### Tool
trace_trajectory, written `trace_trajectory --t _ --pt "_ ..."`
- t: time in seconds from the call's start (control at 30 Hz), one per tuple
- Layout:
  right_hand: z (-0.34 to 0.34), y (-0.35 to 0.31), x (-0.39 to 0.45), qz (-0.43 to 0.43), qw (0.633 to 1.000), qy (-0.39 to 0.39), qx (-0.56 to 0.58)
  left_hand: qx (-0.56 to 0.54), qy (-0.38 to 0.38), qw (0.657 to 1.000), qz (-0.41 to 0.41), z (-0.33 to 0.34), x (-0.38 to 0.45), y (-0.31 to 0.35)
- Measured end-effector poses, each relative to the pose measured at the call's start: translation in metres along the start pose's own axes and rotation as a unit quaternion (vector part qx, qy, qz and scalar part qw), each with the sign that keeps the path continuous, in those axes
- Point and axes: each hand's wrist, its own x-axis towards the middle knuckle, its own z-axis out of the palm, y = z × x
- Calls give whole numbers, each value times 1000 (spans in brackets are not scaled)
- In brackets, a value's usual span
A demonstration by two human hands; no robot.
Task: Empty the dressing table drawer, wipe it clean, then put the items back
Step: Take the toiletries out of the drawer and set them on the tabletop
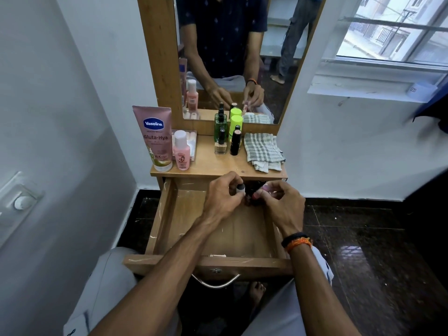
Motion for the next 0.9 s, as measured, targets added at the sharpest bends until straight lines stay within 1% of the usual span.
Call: trace_trajectory --t 0.17,0.33,0.63,0.9 --pt "2 -32 27 -34 999 7 35 -52 45 997 22 -24 19 10" --pt "26 -57 54 -70 997 -9 25 -65 93 994 -3 -44 43 9" --pt "52 -75 94 -110 993 -30 -32 -28 136 990 -27 -50 72 1" --pt "63 -68 98 -100 995 -21 -22 -1 149 989 -27 -48 83 -5"
